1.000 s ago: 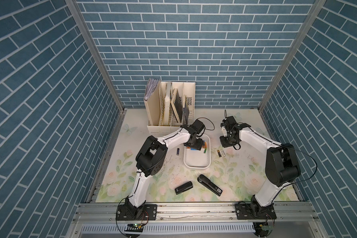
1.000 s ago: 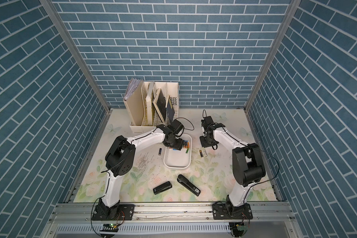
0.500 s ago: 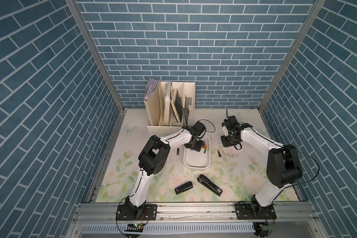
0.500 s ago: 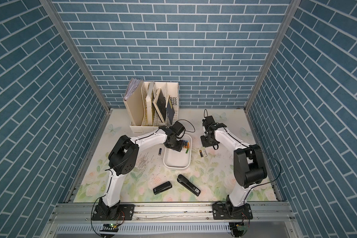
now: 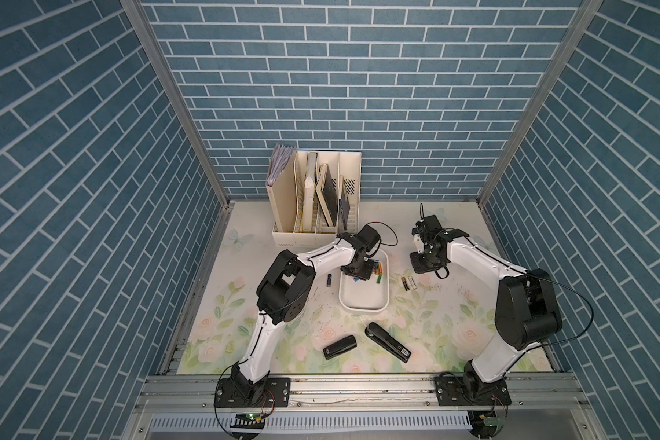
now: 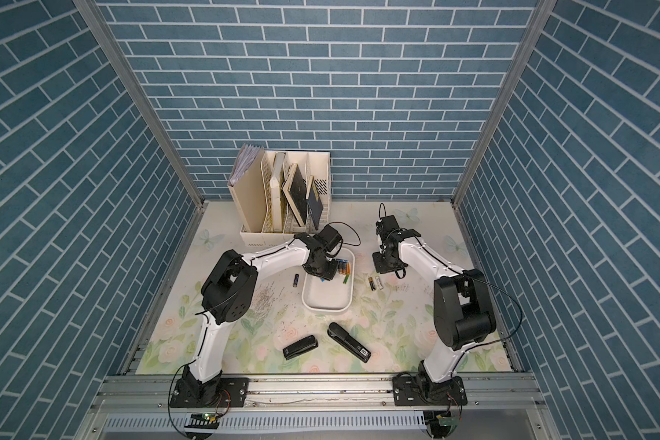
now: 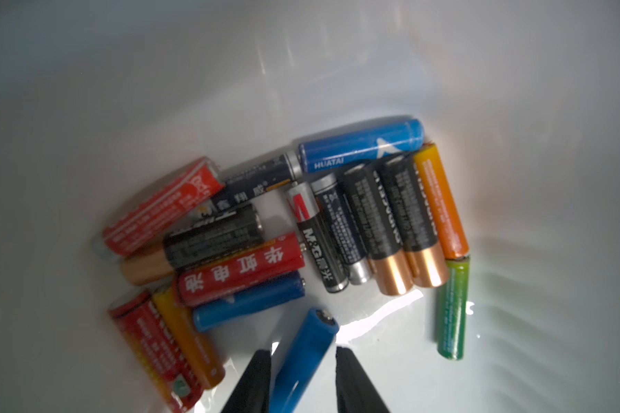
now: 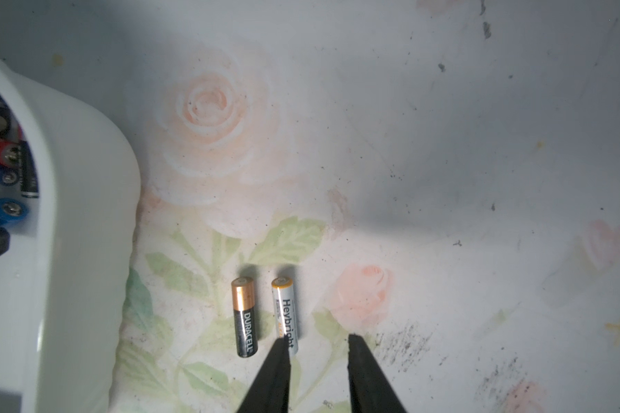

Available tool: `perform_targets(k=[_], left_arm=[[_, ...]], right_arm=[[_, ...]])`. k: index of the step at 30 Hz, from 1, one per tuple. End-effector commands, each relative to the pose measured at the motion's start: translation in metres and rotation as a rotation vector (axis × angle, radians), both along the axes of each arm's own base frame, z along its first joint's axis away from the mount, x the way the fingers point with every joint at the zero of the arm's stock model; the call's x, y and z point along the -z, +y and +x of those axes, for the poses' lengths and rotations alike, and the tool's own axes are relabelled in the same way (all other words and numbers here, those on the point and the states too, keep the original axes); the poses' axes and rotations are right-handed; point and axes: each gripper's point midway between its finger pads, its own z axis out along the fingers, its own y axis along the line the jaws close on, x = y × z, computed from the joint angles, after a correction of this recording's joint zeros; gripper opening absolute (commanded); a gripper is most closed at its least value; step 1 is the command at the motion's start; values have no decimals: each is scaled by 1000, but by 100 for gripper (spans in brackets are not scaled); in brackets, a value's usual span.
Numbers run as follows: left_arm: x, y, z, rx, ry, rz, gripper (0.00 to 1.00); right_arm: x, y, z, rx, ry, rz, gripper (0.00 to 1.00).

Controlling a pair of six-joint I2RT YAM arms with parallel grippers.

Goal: Take the batteries out of the storage box
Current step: Pick up the battery from the storage box.

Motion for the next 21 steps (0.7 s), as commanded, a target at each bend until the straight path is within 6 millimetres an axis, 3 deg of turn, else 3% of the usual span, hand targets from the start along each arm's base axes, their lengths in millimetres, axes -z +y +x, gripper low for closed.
perform_targets(k=[1,21], left_arm=[[5,-2,-4,1,25,9,31],[-6,-4,-3,-16,14,-16,22]], right_arm=[[-5,-4,-5,-3,-2,-3,31],[-18,12,1,17,-27,86,31]])
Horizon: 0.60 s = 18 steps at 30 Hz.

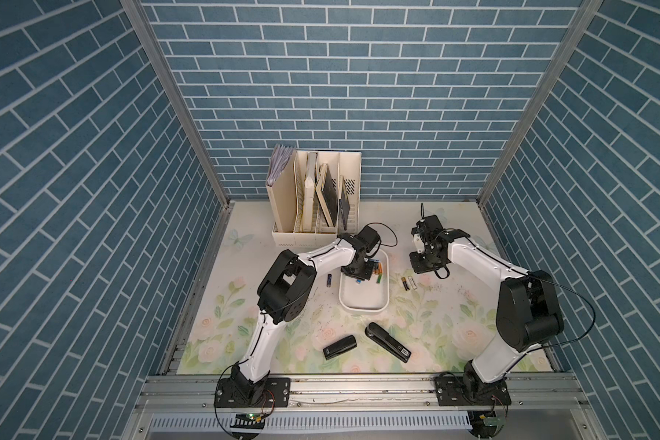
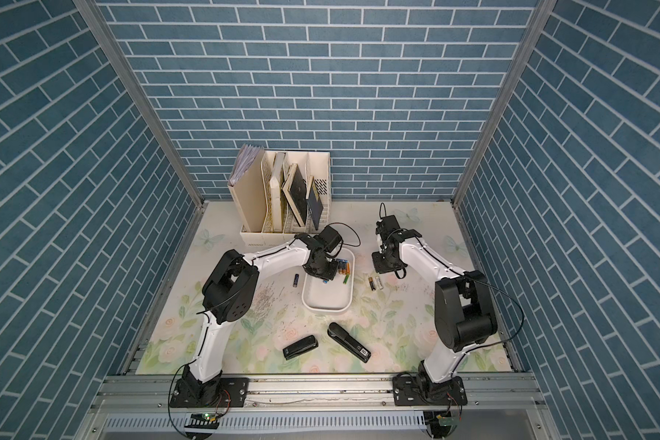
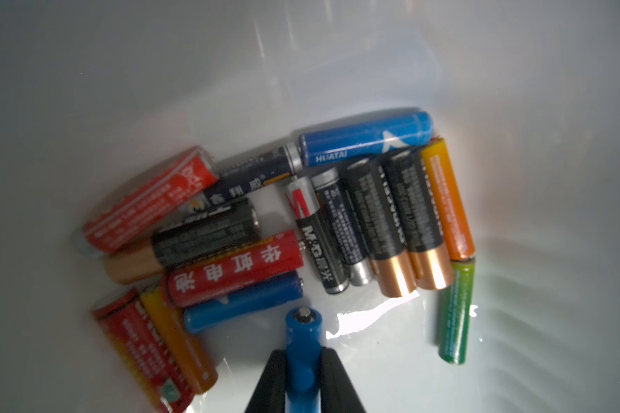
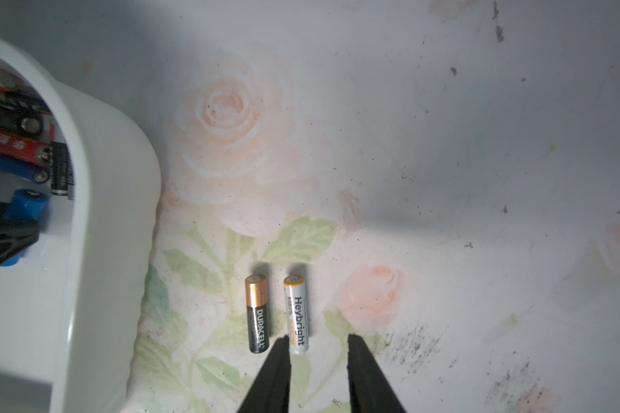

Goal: Take the batteries out of the storage box
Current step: Pick up the battery from the storage box.

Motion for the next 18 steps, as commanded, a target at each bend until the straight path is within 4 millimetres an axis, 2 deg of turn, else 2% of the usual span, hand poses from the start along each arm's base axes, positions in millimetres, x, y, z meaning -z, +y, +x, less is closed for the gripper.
perform_targets(k=[1,12,18], left_arm=[[-12,-3,0,-5,-8,-15,22],[-46,4,13,-54,-45,-79,22],[-66,12,18,-82,-66,-112,22]], right_arm=[[-16,7,3,25,-29,49,31],[-27,33,10,-7,-40,82,31],[-37,57,14,-43,-51,102,31]])
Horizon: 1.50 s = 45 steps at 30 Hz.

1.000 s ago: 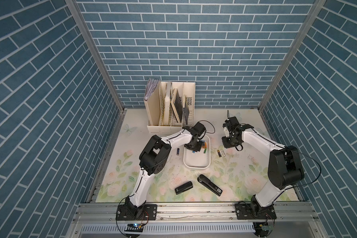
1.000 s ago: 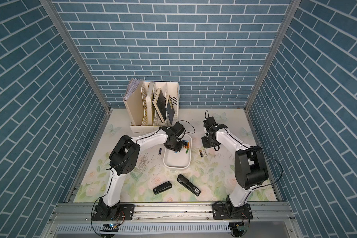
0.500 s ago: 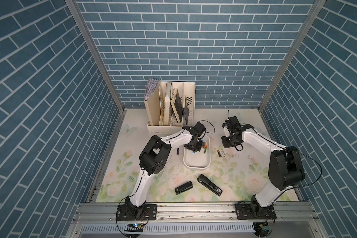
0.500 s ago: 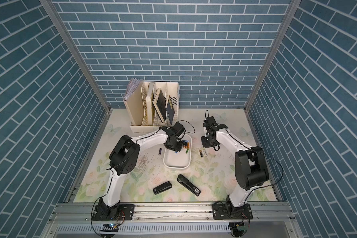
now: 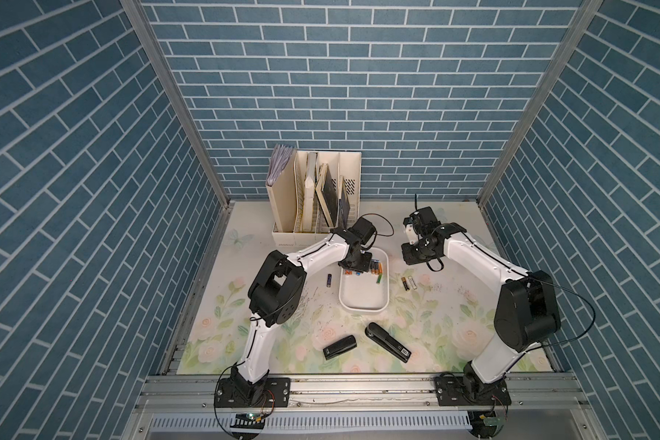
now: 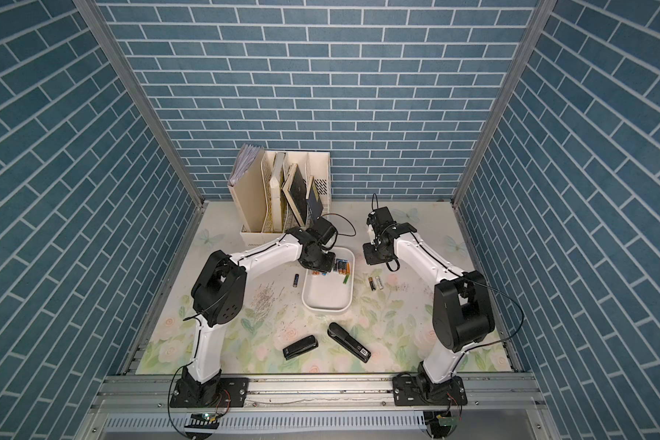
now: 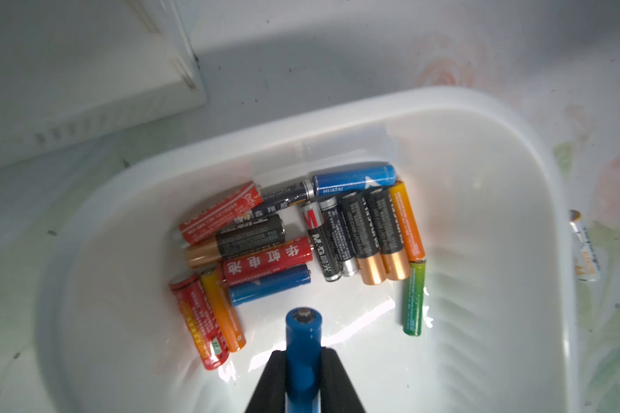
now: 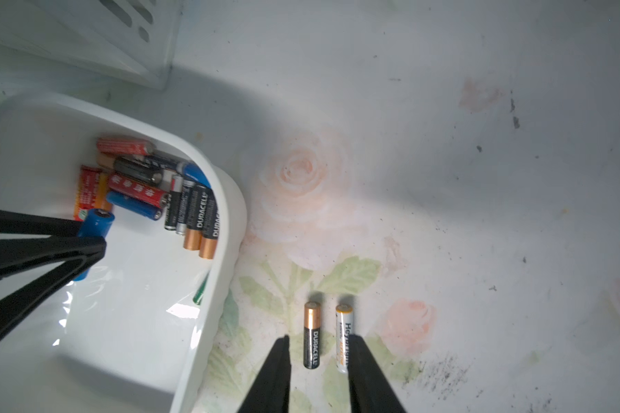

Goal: Take the batteries out of the storage box
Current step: Pick up the battery from the storage box, then place the battery at the center of the board.

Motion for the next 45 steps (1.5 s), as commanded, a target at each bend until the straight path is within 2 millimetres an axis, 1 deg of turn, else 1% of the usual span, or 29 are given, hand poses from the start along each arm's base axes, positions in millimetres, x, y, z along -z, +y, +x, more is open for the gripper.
perform_targets(k=[1,6,11,14,20,25,28,32,36,42,45], left_arm=[[-27,6,4,-25,-25,-34,22],[-43,24,8,-62,-52,-40,22],[-51,49,8,-109,-64,-32,22],[-51,64,6,-130,-67,-21,22],[-47,99,0,-186,-59,-7,22],[-36,127,-2,-225,-51,17,22],[-26,140,-4,-244,-42,30,22],[-9,148,-6,-250,-17,39,22],[7,147,-8,-246,7,38,22],[21,143,-9,-239,34,27,22],[25,142,-11,-240,41,20,22]], right_arm=[[-1,15,-1,3,26,16,31],[-2,35,1,-25,27,33,31],[0,51,3,-50,30,44,31],[1,60,6,-61,30,45,31],[4,74,9,-80,35,49,31],[6,81,8,-91,44,47,32],[6,81,7,-92,48,40,32],[6,78,6,-88,51,27,32],[8,76,4,-87,56,20,32],[10,75,2,-84,63,14,32],[10,75,2,-85,63,13,32]])
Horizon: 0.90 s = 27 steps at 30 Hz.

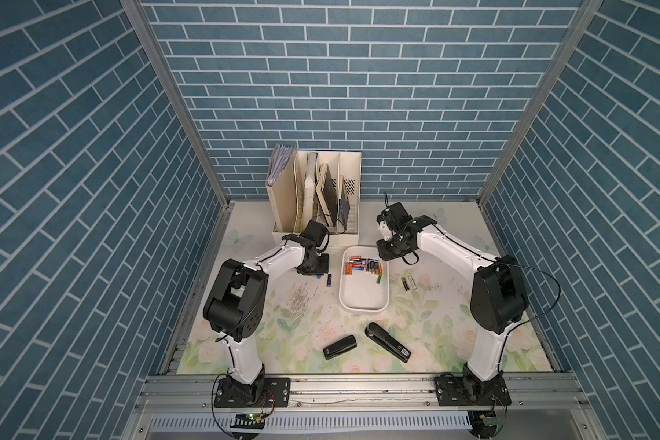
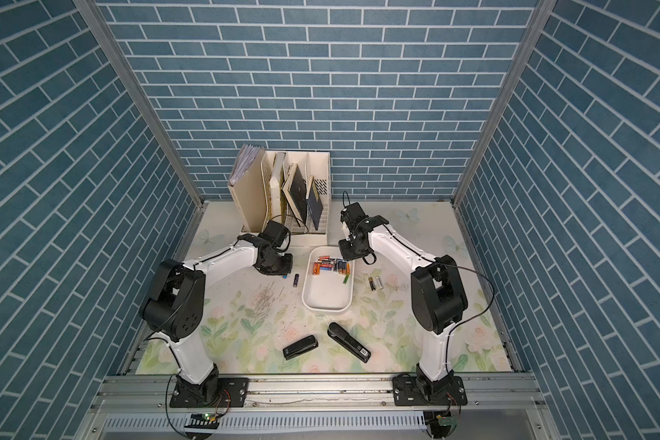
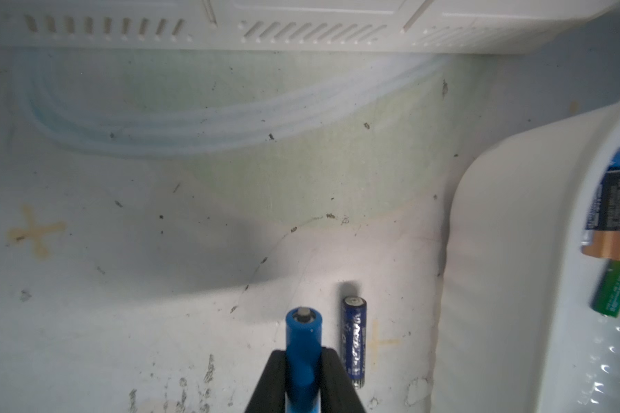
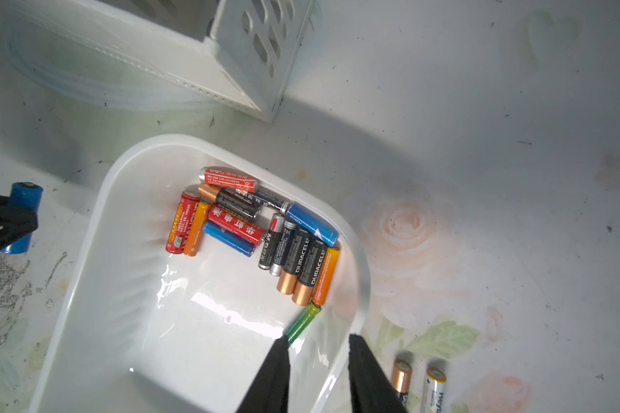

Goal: Take the batteries out of the storage box
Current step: Place the battery at the center of the board.

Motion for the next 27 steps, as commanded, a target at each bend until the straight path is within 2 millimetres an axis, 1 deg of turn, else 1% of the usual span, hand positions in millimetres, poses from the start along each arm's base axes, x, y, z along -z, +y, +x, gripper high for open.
perform_targets(k=[1,13,19,27], left_arm=[[10,0,-4,10,18,-7,22],[25,-5,-10,19,53,-17,23],[33,-4,-14,17,70,-9,23],[40,-5,-16,12,80,-15,23]], right_arm=[[2,-2,-5,29,30,-13,32],[5,-4,-6,28,33,-20,32],[7,-4,-7,28,37,-22,32],[6,-5,-7,28,38,-24,32]])
